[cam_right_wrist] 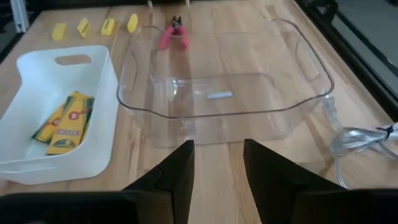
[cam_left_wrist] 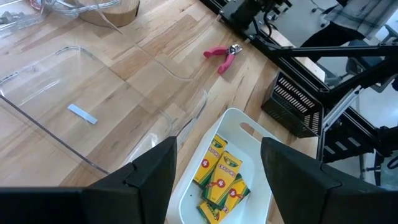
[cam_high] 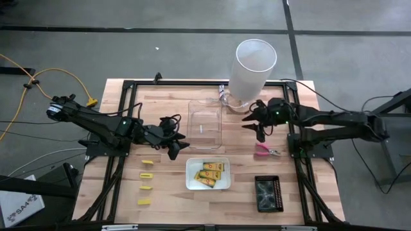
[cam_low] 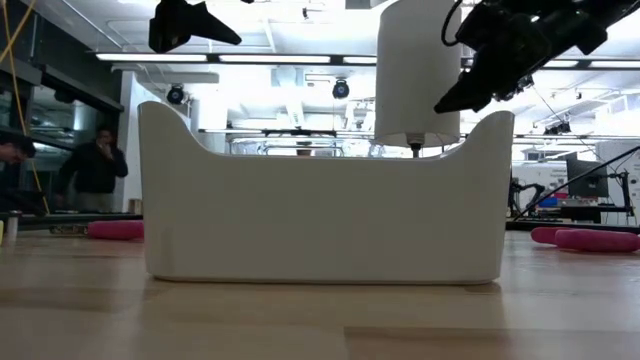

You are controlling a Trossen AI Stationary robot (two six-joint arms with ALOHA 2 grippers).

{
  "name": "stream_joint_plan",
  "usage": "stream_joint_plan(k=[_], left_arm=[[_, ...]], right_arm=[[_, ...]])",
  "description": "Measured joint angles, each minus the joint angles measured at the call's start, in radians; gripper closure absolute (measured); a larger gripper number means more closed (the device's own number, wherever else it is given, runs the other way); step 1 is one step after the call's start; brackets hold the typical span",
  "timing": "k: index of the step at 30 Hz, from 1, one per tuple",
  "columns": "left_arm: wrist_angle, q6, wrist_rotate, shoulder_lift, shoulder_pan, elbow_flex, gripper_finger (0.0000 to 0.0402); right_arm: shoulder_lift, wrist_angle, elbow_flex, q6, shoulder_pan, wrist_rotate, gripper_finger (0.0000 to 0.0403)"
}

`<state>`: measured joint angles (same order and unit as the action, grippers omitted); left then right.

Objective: Pick & Place School Supplies
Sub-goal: Put the pink hole puncher into the transparent bin

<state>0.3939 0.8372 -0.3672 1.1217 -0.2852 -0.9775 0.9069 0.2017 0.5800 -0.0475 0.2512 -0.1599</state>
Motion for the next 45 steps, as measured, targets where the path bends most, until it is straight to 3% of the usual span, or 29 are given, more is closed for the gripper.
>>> stream_joint_plan(k=[10,18,20,25,38,45], left_arm=[[-0.002,0.0,0.0,0.0,0.0,0.0,0.0175],[-0.002,0.0,0.0,0.0,0.0,0.0,0.0175],[-0.003,0.0,0.0,0.0,0.0,0.0,0.0175],[-0.003,0.0,0.0,0.0,0.0,0.0,0.0175],[-0.007,0.0,0.0,0.0,0.0,0.0,0.0175],[-0.007,0.0,0.0,0.0,0.0,0.0,0.0175]], right_arm=[[-0.139,-0.044,-0.112,0.074,0.0,0.047,0.0272],[-0.132,-0.015,-0.139,0.149,-0.017,-0.175,0.0272],[-0.117,0.016,-0.139,0.216,-0.045,-0.183,0.0272],[-0.094,0.156,-0.139,0.377,-0.125,-0.064,0.0272],[-0.046,0.29,-0.139,0.513,-0.297,0.207,0.0272],[0.084,0.288,-0.138,0.525,-0.322,0.247,0.0272]])
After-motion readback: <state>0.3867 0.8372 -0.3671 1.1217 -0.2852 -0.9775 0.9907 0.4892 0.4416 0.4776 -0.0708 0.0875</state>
